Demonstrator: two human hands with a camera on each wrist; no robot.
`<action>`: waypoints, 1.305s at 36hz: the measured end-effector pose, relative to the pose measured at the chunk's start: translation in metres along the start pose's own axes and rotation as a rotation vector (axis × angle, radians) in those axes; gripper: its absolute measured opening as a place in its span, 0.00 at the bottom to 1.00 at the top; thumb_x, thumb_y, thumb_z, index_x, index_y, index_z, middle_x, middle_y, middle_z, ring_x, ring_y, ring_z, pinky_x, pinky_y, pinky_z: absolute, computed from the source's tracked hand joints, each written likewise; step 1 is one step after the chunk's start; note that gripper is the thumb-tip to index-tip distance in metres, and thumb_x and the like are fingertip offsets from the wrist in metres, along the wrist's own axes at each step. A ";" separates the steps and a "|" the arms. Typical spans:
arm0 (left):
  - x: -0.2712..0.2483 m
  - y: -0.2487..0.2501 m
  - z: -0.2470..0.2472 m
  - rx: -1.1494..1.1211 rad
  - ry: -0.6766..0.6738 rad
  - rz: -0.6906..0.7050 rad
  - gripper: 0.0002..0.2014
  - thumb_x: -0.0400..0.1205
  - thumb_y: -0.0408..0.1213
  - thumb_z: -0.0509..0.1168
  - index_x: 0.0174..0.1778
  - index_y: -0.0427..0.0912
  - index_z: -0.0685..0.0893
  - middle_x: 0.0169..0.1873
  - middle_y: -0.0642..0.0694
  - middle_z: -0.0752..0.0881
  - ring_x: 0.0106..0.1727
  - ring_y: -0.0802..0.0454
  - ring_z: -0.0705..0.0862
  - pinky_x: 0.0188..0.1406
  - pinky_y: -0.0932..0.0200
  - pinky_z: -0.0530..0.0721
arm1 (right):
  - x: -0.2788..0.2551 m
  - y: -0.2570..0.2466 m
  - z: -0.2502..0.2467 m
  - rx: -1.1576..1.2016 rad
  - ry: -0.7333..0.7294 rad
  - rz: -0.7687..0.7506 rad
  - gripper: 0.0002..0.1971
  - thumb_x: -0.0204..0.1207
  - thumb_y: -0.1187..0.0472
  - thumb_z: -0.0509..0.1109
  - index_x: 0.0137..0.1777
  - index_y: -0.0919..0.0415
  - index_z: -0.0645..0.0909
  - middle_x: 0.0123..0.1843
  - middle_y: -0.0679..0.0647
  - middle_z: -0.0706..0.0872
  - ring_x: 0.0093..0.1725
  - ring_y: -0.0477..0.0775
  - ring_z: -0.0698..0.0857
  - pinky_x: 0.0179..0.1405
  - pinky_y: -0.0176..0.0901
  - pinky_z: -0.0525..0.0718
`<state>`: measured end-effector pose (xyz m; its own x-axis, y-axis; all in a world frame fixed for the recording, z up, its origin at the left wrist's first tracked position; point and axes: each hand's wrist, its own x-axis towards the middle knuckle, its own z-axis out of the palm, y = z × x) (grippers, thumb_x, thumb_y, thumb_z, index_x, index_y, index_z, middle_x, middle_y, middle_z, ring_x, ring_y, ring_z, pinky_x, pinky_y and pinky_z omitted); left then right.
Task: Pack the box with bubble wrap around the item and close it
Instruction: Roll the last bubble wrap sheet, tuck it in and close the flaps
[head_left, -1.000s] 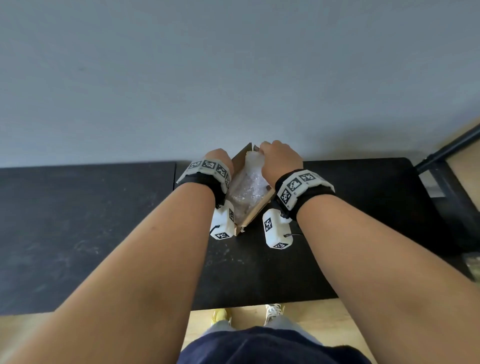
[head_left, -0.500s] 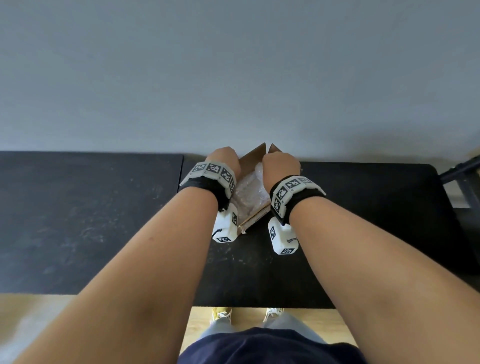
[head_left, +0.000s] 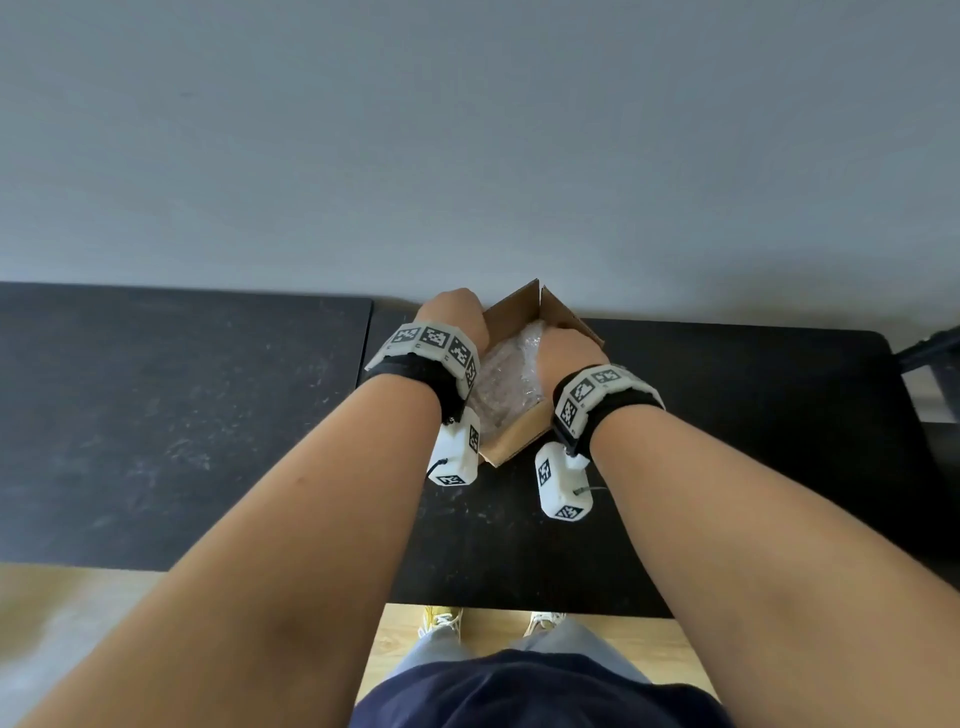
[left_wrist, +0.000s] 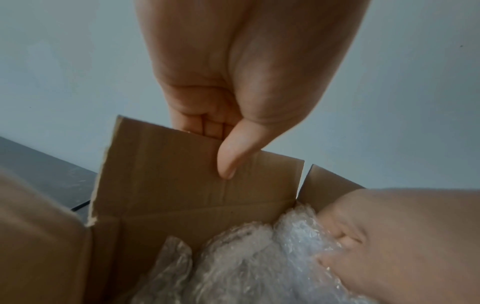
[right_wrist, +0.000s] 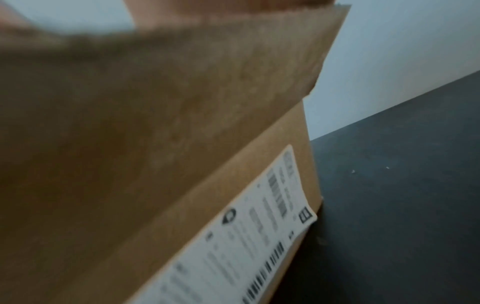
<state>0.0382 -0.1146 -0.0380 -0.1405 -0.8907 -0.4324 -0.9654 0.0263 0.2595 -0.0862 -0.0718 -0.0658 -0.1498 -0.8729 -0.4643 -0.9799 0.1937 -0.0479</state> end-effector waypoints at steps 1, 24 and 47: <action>-0.001 0.000 0.000 0.001 0.003 0.001 0.14 0.81 0.27 0.57 0.55 0.35 0.87 0.50 0.38 0.89 0.42 0.43 0.82 0.39 0.57 0.77 | -0.007 0.001 0.002 0.021 0.048 0.003 0.15 0.82 0.68 0.58 0.67 0.65 0.76 0.61 0.61 0.85 0.60 0.62 0.85 0.52 0.50 0.81; -0.005 0.004 0.009 0.045 0.058 0.056 0.11 0.82 0.27 0.58 0.52 0.38 0.86 0.45 0.41 0.87 0.41 0.43 0.81 0.40 0.54 0.79 | -0.020 -0.015 -0.007 -0.146 -0.134 -0.073 0.14 0.83 0.66 0.59 0.63 0.67 0.81 0.62 0.61 0.85 0.62 0.60 0.84 0.57 0.50 0.82; -0.024 0.015 0.020 0.218 0.139 0.064 0.12 0.84 0.27 0.57 0.55 0.39 0.85 0.52 0.43 0.87 0.54 0.44 0.86 0.43 0.55 0.77 | -0.032 -0.014 0.019 -0.226 0.173 -0.150 0.12 0.84 0.63 0.57 0.55 0.61 0.83 0.60 0.56 0.83 0.62 0.55 0.83 0.56 0.44 0.80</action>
<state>0.0230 -0.0834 -0.0408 -0.1857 -0.9376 -0.2940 -0.9822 0.1682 0.0838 -0.0650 -0.0382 -0.0677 -0.0030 -0.9512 -0.3086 -0.9943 -0.0299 0.1019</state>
